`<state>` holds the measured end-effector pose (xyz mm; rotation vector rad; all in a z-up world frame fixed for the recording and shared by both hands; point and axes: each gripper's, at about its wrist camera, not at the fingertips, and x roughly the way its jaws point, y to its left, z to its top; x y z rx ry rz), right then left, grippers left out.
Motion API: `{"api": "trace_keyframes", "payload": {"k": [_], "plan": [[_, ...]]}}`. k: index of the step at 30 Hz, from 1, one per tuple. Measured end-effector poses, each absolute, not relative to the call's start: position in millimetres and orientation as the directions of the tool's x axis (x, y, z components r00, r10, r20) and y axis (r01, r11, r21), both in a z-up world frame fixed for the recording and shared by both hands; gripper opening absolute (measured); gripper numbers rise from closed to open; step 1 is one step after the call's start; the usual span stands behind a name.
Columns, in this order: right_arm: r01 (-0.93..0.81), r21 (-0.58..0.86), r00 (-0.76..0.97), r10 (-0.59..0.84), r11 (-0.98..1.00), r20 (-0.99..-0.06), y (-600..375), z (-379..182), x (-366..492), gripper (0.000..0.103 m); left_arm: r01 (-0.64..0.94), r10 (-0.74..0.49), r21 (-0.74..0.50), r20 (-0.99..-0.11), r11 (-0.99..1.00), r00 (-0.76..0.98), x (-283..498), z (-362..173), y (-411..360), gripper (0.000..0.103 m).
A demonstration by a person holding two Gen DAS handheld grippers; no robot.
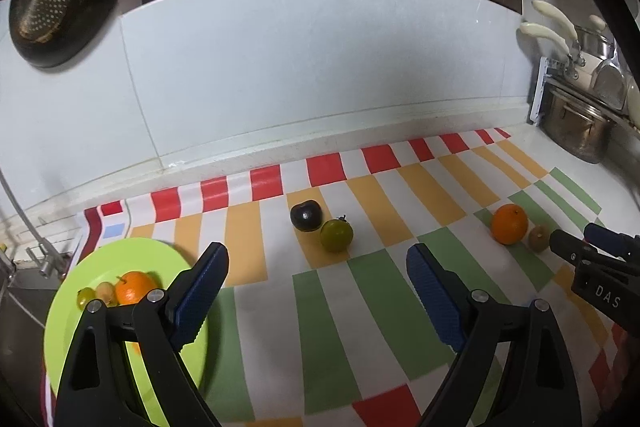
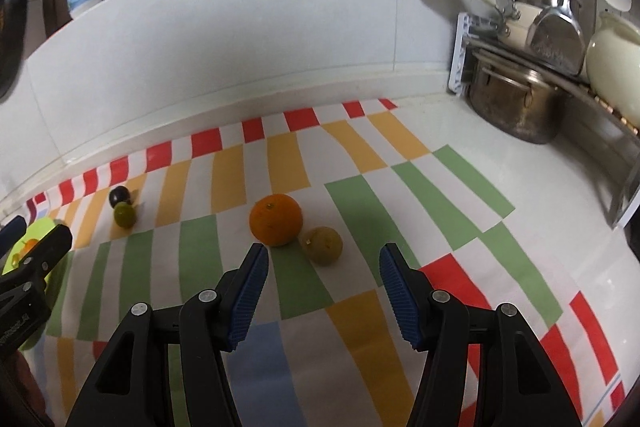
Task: Organize fruits
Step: 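Move the left gripper to a dark green tomato while the right approaches a small yellow fruit, then close the left gripper on the dark green tomato while the right closes on the yellow fruit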
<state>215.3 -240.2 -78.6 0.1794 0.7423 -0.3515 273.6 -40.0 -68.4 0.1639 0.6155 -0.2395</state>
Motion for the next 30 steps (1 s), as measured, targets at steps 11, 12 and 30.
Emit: {"api": "trace_keyframes", "payload": {"k": [11,12,30], "plan": [[0.43,0.088,0.641,-0.235,0.898,-0.731,-251,-92,234,0.051,0.293,-0.214,0.011,-0.654,0.956,0.726,310,-88,-52,0.07],[0.431,0.099,0.638,-0.226,0.897,-0.736,-253,-94,236,0.047,0.298,-0.218,0.011,-0.658,0.954,0.721,312,-89,-54,0.067],[0.44,0.104,0.616,-0.216,0.892,-0.757,-253,-102,254,0.039,0.296,-0.211,-0.013,-0.731,0.955,0.649,346,-106,-66,0.045]]}}
